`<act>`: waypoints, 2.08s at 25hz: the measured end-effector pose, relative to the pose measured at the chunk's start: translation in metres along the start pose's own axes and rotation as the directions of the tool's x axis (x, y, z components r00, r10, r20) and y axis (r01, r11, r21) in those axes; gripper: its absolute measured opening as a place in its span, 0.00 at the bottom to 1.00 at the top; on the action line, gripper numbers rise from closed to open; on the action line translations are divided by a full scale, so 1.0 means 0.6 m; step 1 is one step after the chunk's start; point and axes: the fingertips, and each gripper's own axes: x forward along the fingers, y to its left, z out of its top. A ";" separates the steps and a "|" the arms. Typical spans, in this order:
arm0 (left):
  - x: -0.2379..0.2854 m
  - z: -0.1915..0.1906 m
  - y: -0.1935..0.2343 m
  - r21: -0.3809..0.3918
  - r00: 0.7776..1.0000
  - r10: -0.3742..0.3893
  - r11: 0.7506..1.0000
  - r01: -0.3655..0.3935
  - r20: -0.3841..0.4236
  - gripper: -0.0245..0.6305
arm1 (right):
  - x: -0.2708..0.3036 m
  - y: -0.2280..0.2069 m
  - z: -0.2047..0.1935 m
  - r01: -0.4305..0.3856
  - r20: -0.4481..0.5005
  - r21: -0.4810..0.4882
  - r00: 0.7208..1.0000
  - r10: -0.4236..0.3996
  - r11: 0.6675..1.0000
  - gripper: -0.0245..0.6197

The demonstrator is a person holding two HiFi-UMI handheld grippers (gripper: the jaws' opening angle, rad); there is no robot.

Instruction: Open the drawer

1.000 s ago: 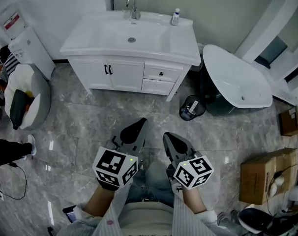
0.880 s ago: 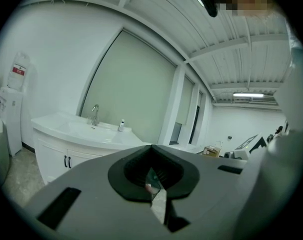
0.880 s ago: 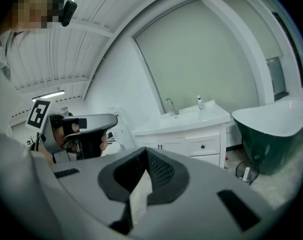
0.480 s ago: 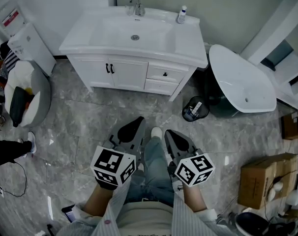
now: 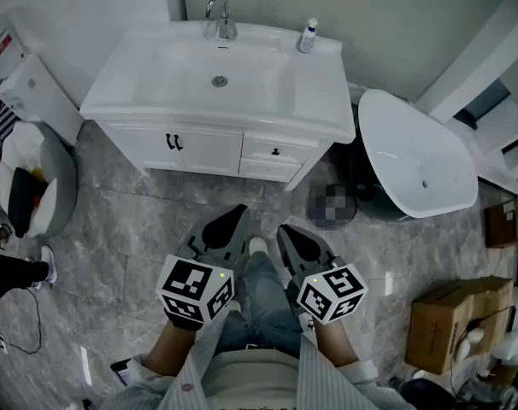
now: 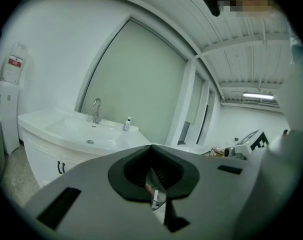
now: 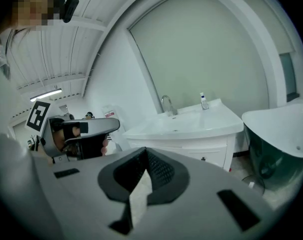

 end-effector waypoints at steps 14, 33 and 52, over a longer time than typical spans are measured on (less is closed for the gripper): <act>0.226 0.080 0.056 -0.008 0.998 0.058 0.998 -0.058 0.010 0.06 | 0.142 -0.163 0.127 -0.069 -0.036 -0.024 0.997 0.068 0.997 0.05; 0.310 0.063 0.124 -0.046 0.991 0.117 0.992 -0.120 -0.063 0.06 | 0.232 -0.246 0.145 -0.082 -0.108 0.037 0.990 0.086 0.996 0.05; 0.333 -0.039 0.182 -0.089 0.977 0.151 0.982 -0.165 -0.148 0.06 | 0.309 -0.341 0.054 0.036 -0.187 0.068 0.982 -0.023 0.997 0.05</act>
